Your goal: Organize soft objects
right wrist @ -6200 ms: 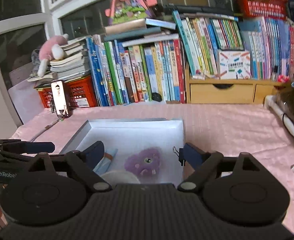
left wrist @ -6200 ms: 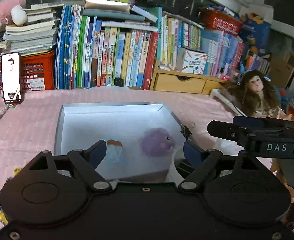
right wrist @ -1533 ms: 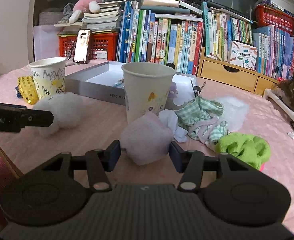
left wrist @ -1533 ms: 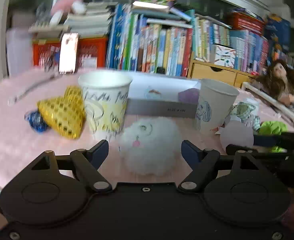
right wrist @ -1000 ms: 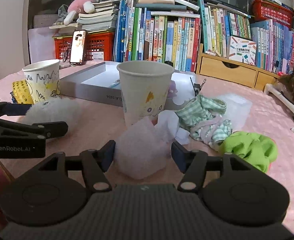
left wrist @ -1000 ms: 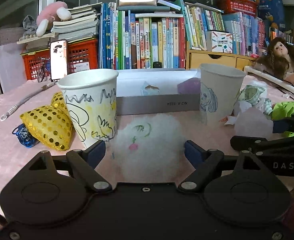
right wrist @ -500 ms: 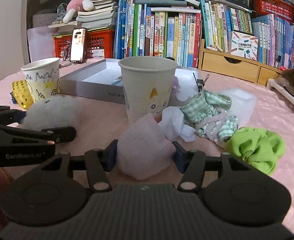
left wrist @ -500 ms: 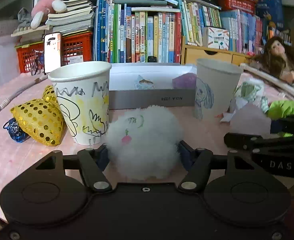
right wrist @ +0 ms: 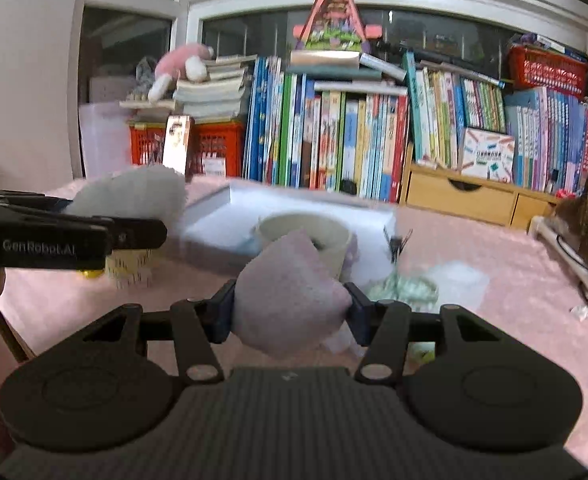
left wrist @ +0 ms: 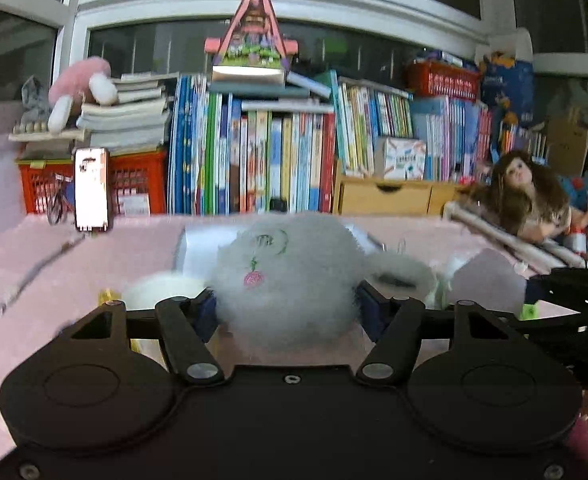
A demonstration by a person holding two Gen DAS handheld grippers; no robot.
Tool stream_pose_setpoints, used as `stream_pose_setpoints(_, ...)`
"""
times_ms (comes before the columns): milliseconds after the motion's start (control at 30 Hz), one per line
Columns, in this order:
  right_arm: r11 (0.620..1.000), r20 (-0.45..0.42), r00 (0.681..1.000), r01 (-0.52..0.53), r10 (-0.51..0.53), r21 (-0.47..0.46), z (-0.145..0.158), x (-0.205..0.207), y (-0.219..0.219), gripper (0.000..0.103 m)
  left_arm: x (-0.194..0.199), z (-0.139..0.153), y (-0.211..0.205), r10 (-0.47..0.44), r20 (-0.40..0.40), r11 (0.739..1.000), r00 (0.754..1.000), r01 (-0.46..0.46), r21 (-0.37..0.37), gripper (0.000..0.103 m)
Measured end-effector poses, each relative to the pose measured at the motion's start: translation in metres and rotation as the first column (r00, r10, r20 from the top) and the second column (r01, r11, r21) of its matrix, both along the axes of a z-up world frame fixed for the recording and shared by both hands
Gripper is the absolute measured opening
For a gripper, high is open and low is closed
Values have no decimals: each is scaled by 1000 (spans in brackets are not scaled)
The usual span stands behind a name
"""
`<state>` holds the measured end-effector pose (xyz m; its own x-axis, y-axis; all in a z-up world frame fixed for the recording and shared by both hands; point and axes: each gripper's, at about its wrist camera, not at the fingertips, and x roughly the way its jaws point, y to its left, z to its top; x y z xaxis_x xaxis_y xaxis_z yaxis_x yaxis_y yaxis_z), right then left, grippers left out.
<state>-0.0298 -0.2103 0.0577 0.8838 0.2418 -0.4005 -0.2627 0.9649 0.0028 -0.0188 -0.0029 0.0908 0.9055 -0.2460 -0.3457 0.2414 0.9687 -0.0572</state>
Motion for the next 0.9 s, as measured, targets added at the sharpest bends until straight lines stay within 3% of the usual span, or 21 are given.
stream_pose_setpoints(200,998,7,999,48,-48,32,31,25,-19,59,36,37,19,-5,-53,998,999,2,-55,65)
stream_pose_setpoints(500,993,-100,990,102,-95,63,56,89,-37,59,105,63,32,-11,-194,999,981,5,-32,65)
stream_pose_setpoints(600,992,-165,980,118,-109,47,58,117,-38,60,138,61,30,-8,-290,1000,957,4,-14,65)
stream_pose_setpoints(733,988,-273,955,142,-119,64,54,150,-43,60,185,53,33,-3,-424,999,906,-16,-41,65)
stream_pose_setpoints(900,987,-404,904,160,-137,25,34,190,-41,60,225,34,28,29,-520,999,854,-43,-15,65)
